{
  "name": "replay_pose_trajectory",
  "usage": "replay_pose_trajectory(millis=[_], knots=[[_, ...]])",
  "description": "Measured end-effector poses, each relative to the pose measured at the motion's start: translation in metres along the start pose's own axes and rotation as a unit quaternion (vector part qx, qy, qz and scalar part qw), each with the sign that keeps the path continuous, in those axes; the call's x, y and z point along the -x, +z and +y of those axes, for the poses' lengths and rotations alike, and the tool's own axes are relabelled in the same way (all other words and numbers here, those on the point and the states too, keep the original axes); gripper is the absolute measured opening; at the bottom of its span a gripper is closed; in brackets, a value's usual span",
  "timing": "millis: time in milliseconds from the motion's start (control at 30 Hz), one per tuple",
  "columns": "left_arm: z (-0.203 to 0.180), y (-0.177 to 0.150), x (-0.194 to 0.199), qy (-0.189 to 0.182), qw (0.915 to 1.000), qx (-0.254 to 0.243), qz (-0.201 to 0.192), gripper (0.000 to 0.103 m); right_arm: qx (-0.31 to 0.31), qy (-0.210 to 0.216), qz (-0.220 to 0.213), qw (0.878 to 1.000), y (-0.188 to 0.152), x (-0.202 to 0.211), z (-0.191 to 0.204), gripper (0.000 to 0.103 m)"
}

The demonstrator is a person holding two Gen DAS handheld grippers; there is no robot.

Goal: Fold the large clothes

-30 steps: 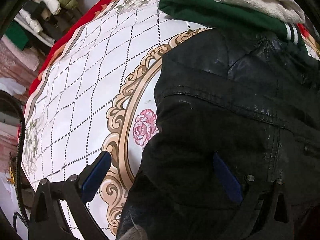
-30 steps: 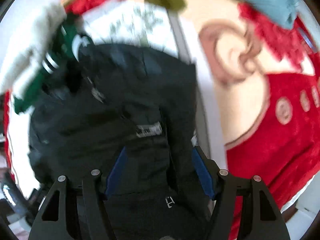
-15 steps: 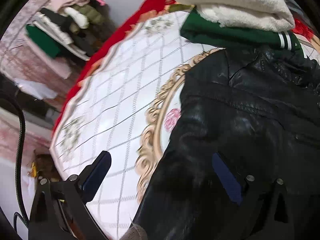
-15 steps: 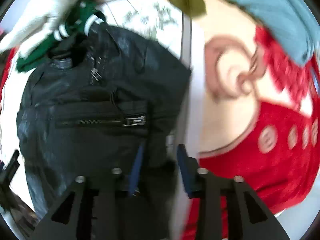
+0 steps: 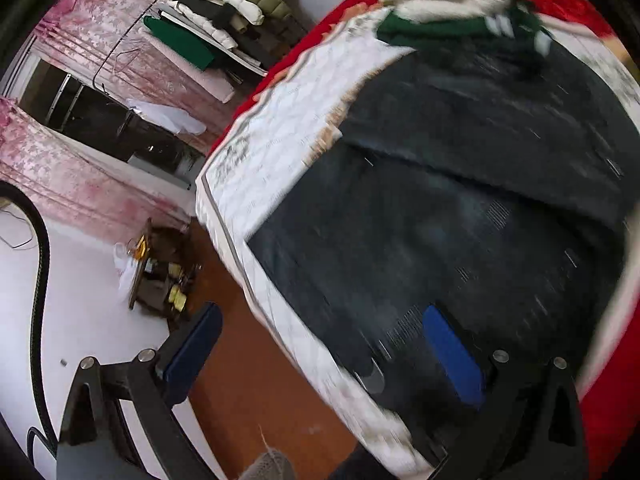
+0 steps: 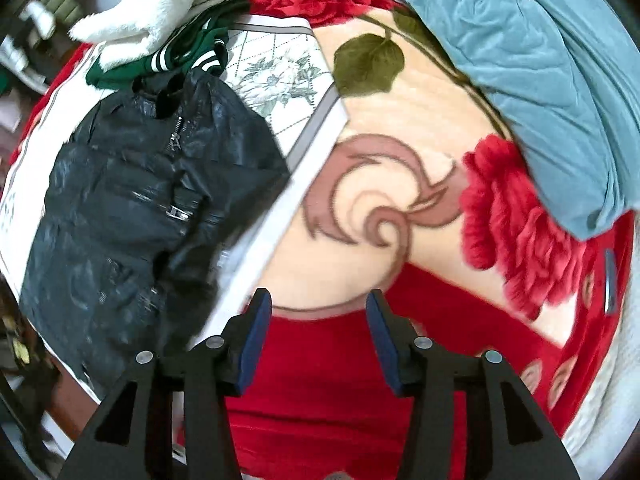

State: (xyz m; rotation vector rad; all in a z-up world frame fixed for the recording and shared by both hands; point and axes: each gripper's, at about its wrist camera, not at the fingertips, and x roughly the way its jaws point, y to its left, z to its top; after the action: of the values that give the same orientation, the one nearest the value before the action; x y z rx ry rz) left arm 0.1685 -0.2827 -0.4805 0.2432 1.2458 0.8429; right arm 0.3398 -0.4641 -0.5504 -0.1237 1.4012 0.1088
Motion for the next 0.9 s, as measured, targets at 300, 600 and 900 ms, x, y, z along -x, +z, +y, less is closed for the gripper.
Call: replay_pose_trajectory(millis=[300, 600, 900], knots=[[-0.094, -0.07, 0.036, 0.045, 0.999, 0.006, -0.001, 0.103, 0.01, -0.007, 0.028, 1.0, 0.015, -0.021, -0.053, 0.051], [-0.149, -0.07, -0.001, 0.165, 0.9771, -0.129, -0.04, 0.103, 0.014, 0.026, 0.038, 0.999, 0.042, -0.037, -0.05, 0.051], [-0.156, -0.066, -0.01, 0.173, 0.957, -0.223, -0.068, 0.103, 0.017, 0.057, 0.056, 0.997, 0.043, -0.06, -0.042, 0.051]])
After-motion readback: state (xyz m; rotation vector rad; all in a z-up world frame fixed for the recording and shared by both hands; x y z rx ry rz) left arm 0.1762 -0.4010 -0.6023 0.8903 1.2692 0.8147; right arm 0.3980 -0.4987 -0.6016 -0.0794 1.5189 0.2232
